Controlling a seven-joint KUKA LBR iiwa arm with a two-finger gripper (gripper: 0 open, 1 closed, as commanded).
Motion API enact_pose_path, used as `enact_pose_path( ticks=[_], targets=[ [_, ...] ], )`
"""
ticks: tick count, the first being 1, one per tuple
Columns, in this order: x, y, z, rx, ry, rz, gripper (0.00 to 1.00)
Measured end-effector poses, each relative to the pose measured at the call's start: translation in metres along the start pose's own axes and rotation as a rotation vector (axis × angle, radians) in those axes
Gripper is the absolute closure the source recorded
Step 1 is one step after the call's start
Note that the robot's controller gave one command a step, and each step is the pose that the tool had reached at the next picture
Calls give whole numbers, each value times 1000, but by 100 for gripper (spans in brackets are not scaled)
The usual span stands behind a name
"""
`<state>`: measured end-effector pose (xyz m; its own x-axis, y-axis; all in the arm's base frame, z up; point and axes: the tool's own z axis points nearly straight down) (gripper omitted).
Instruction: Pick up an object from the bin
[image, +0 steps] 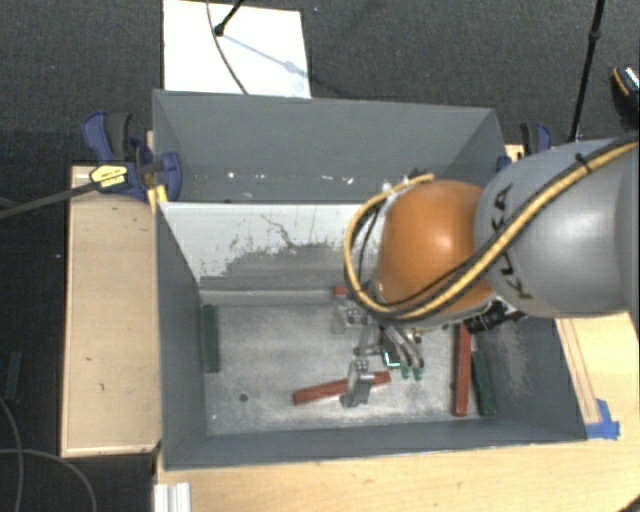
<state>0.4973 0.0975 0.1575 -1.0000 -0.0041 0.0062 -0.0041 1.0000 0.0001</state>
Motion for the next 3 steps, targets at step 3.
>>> enact_pose_path(
  ticks=[3],
  targets=[
    [18,-34,57,-1,-10,205,0]
  ],
)
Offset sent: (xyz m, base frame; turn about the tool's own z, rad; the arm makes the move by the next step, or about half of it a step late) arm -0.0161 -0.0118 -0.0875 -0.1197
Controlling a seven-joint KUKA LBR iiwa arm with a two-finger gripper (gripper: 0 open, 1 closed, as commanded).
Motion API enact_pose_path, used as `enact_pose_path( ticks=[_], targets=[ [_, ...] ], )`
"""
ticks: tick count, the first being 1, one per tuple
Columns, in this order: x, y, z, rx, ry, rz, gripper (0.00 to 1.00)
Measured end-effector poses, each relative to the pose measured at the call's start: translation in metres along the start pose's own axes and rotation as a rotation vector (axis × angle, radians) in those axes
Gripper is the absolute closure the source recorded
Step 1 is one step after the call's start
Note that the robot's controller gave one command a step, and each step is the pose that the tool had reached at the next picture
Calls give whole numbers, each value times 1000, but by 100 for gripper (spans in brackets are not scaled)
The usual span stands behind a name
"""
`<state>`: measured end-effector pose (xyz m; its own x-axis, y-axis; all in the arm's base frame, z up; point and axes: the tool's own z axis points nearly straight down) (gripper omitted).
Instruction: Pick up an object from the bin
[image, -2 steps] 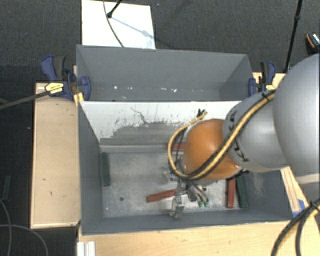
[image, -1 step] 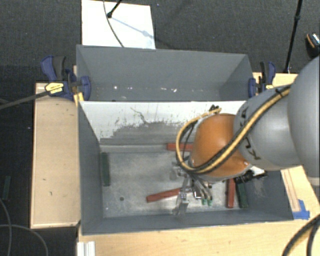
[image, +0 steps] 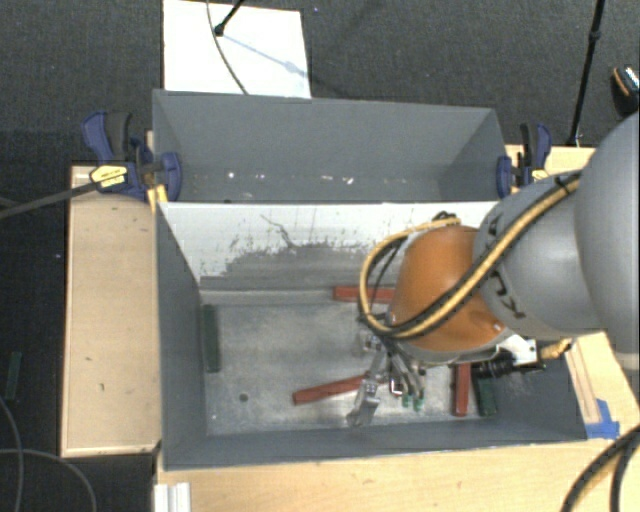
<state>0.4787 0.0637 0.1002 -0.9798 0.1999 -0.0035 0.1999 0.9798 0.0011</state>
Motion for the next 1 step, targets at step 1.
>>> enact_pose_path(
  ticks=[1],
  targets=[
    [1,9,29,-1,-2,-131,0]
  ],
)
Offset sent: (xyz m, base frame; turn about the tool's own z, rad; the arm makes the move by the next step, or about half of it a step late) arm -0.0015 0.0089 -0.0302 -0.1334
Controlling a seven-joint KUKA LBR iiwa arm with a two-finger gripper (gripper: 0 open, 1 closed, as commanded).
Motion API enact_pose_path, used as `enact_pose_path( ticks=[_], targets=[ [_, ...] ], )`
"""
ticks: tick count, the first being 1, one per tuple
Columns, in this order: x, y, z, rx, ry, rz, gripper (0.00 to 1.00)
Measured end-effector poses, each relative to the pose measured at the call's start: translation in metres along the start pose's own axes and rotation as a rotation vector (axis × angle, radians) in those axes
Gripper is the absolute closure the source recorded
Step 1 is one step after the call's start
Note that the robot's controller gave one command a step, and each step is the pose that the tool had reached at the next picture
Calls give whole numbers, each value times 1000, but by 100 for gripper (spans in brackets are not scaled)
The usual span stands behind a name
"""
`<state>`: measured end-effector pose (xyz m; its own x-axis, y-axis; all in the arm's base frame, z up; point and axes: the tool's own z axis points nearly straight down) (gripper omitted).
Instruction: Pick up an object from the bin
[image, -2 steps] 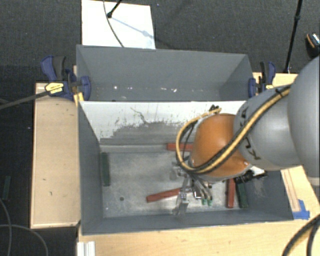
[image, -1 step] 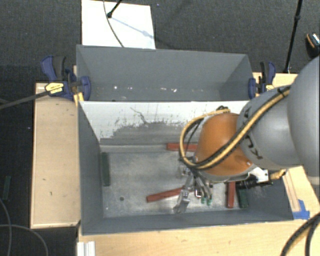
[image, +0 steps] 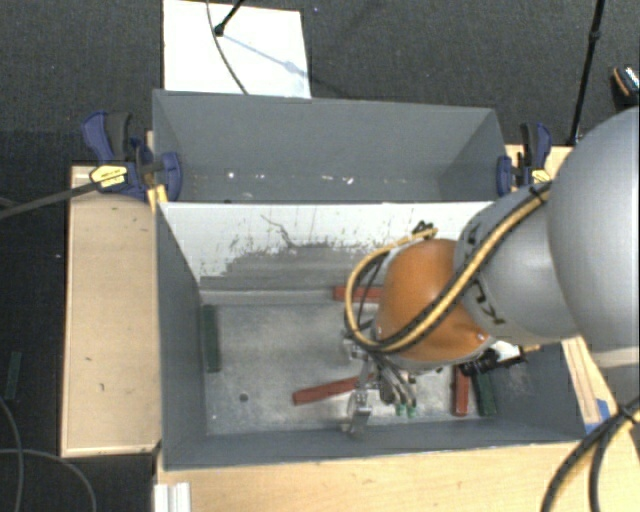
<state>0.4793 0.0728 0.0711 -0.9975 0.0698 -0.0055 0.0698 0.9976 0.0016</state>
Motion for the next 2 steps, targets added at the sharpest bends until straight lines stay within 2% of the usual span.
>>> enact_pose_path(
  ticks=[1,2],
  targets=[
    [-1,0,-1,0,-1,5,0],
    [-1,0,0,0,2,7,100]
  ],
)
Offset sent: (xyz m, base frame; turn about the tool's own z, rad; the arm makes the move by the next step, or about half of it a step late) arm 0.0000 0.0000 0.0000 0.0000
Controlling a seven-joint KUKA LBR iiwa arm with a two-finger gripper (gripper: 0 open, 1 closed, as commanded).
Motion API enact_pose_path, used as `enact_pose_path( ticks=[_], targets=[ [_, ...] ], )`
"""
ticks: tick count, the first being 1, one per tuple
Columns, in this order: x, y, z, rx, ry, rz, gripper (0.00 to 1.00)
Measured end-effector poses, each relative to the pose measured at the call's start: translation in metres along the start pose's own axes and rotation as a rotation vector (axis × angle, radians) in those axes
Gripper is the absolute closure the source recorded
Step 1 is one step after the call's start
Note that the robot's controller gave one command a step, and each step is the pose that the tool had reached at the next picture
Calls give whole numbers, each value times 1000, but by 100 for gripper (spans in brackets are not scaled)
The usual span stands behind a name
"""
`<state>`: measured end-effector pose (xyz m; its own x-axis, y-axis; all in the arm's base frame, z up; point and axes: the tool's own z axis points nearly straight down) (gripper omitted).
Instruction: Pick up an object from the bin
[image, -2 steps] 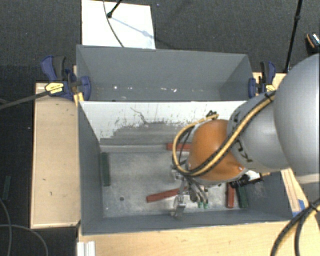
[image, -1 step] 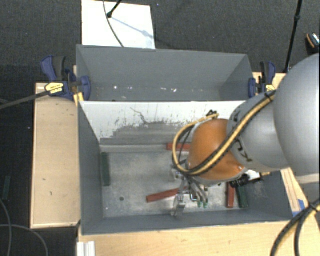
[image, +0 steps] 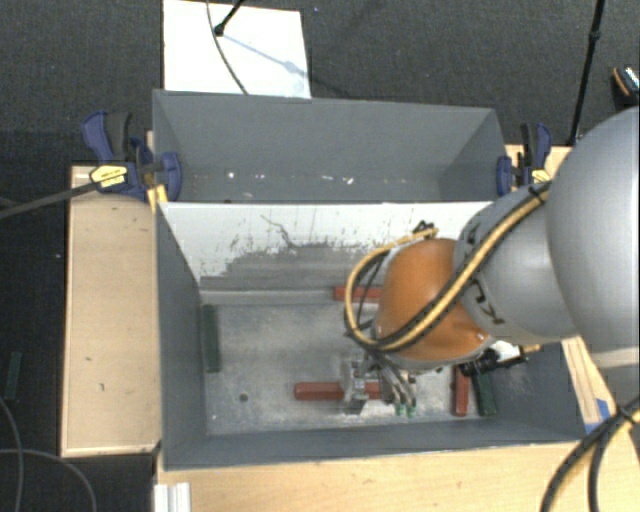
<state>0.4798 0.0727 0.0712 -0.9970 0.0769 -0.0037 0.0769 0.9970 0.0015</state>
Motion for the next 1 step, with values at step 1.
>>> enact_pose_path(
  ticks=[1],
  targets=[
    [-1,0,-31,0,-2,4,100]
  ],
)
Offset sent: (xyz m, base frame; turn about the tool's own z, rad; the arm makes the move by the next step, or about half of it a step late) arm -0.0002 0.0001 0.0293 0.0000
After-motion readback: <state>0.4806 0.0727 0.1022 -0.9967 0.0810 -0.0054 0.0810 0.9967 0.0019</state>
